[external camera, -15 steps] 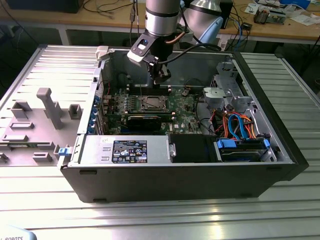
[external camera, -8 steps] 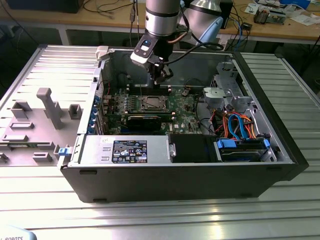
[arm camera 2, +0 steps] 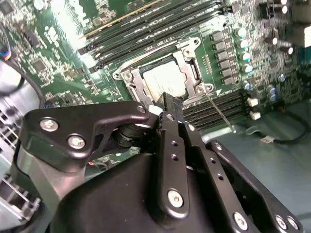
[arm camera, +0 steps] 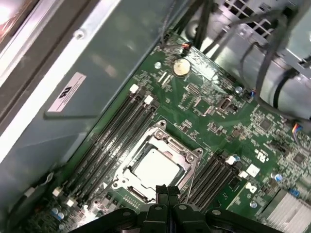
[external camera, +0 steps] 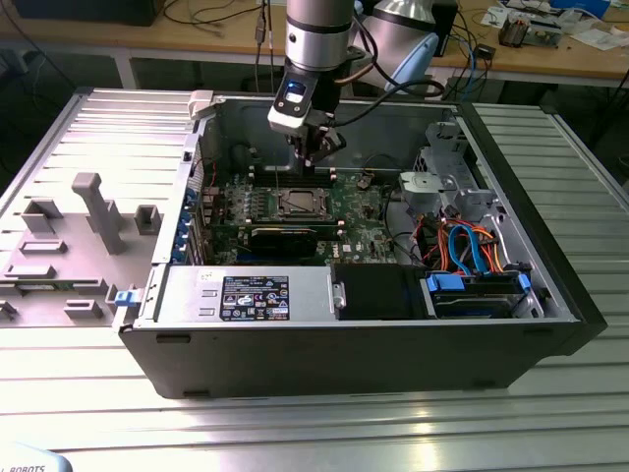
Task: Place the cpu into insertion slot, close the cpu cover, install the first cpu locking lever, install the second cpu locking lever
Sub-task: 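Install the first cpu locking lever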
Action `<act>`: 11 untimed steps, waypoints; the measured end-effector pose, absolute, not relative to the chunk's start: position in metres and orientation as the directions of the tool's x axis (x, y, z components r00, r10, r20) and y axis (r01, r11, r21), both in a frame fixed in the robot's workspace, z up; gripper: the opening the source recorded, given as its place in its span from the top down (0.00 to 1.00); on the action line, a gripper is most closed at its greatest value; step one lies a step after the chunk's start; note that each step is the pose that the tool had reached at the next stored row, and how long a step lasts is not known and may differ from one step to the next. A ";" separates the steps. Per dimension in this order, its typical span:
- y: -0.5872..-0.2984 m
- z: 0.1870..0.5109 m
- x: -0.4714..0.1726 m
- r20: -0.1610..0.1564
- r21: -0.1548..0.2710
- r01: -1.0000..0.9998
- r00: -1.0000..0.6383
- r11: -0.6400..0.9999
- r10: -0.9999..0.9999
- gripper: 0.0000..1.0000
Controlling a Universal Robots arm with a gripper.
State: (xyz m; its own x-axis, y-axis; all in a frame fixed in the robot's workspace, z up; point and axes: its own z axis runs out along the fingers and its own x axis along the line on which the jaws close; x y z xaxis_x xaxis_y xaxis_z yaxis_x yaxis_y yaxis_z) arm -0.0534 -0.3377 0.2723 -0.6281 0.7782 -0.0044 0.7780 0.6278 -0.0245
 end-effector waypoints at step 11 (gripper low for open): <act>-0.338 0.272 -0.053 -0.005 -0.024 0.667 -0.745 0.745 0.667 0.89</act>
State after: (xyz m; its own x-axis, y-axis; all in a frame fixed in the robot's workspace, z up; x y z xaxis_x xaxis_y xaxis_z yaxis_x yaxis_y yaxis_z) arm -0.0534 -0.3377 0.2720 -0.7449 0.6671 -0.0045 0.6670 0.7446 -0.0244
